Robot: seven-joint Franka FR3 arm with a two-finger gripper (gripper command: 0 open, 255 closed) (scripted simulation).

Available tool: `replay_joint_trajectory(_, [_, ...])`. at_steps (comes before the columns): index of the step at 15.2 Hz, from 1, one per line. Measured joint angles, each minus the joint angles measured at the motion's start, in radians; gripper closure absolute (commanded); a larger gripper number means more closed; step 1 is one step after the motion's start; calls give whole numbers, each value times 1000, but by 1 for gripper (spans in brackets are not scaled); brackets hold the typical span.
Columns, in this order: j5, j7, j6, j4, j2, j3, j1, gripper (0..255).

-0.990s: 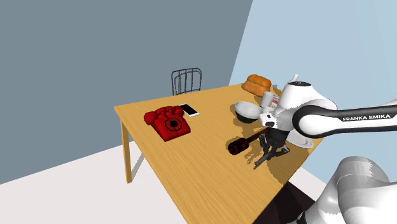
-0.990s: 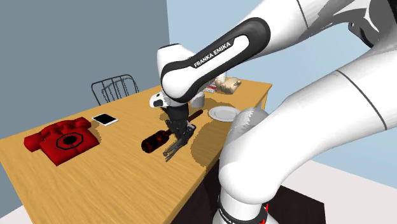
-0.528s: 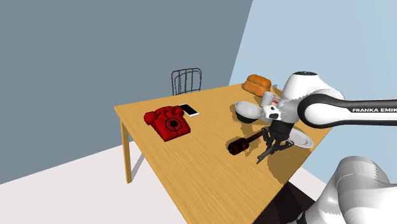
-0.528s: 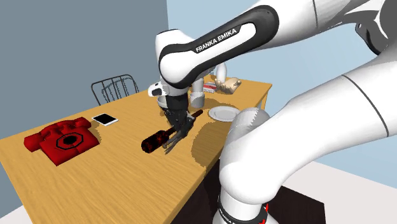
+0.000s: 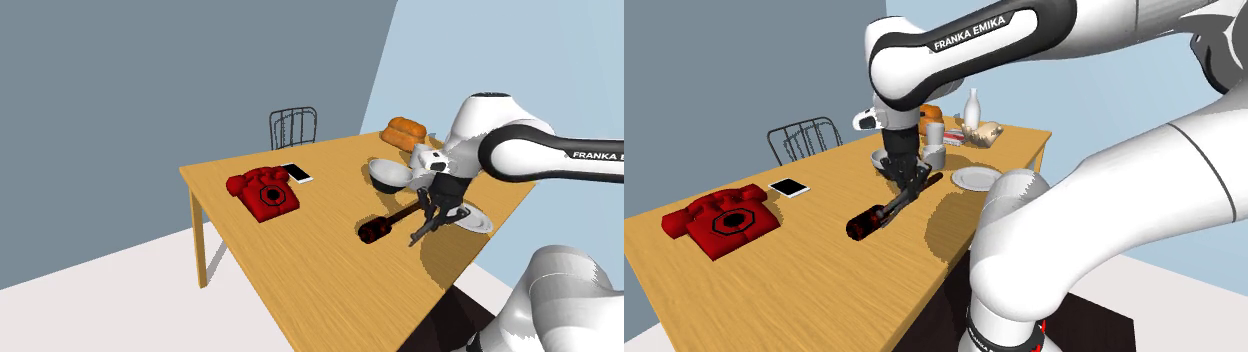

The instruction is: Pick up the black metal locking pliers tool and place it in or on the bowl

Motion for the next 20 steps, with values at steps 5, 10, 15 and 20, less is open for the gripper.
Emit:
replay_joint_trajectory(5, [24, -4, -70, 57, -14, 24, 8, 255])
replay_joint_trajectory(10, [15, -41, -71, 142, 61, -12, 20, 255])
replay_joint_trajectory(15, [2, -129, -6, 293, 252, -123, 58, 255])
replay_joint_trajectory(20, [29, -248, 56, 455, 450, -259, 109, 255])
